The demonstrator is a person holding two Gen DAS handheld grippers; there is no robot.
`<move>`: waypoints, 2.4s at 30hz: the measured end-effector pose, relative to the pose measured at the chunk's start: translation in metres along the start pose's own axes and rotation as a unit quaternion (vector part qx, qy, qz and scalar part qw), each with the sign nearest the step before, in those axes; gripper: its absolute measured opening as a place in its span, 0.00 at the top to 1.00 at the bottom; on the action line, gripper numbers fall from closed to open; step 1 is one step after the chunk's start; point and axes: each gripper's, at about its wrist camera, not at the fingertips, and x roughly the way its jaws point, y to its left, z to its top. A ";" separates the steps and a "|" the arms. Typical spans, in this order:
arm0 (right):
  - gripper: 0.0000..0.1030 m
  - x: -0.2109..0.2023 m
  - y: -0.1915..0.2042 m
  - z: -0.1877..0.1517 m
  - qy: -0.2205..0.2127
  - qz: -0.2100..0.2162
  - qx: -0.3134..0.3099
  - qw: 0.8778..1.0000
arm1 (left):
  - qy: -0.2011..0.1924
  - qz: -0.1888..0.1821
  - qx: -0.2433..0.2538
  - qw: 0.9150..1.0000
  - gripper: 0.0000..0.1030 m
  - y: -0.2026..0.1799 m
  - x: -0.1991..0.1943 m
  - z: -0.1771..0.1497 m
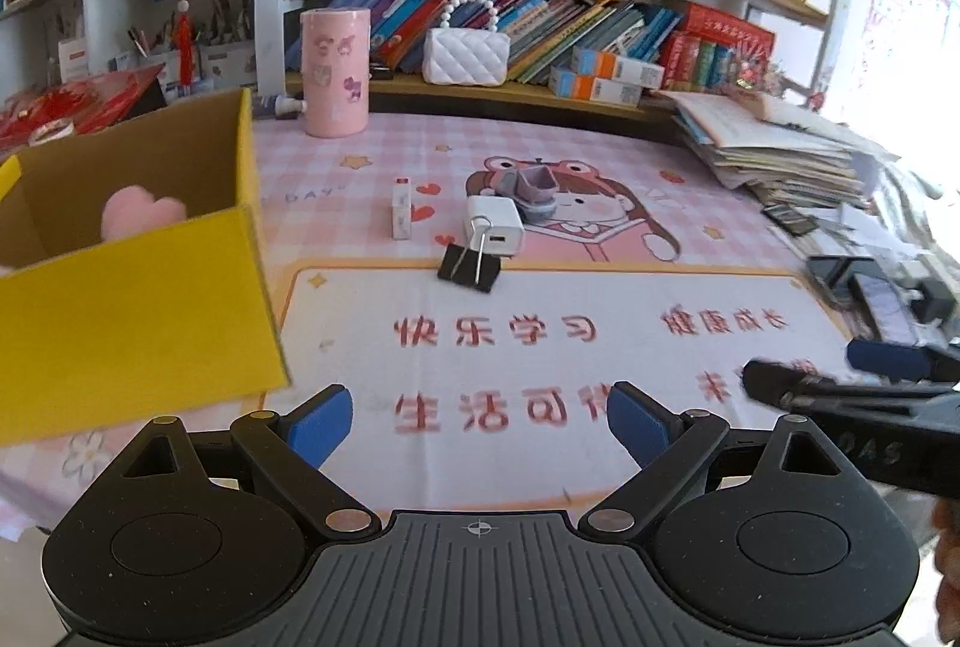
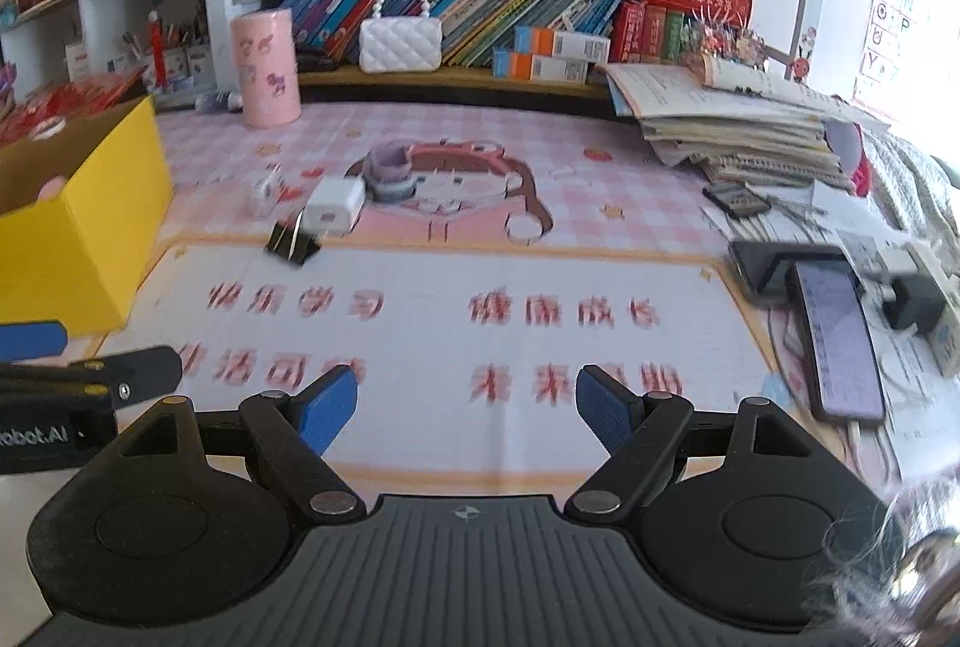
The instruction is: Organize objects
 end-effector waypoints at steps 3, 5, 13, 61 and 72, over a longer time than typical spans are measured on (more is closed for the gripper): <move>0.23 0.018 -0.009 0.016 -0.010 0.009 -0.007 1.000 | 0.006 0.009 0.002 1.000 0.11 -0.006 0.020 0.010; 0.23 0.029 -0.015 0.027 -0.016 0.017 -0.011 1.000 | 0.004 0.012 0.003 1.000 0.11 -0.011 0.034 0.018; 0.23 0.074 -0.027 0.059 -0.014 0.046 -0.018 0.999 | 0.009 0.047 0.016 0.999 0.23 -0.017 0.099 0.047; 0.64 0.255 0.021 0.136 0.031 0.164 -0.069 0.984 | 0.037 0.044 -0.033 0.998 0.65 0.011 0.076 0.040; 0.64 0.176 -0.012 0.106 0.027 0.190 -0.042 0.980 | 0.048 0.060 -0.079 0.994 0.37 0.010 0.091 0.036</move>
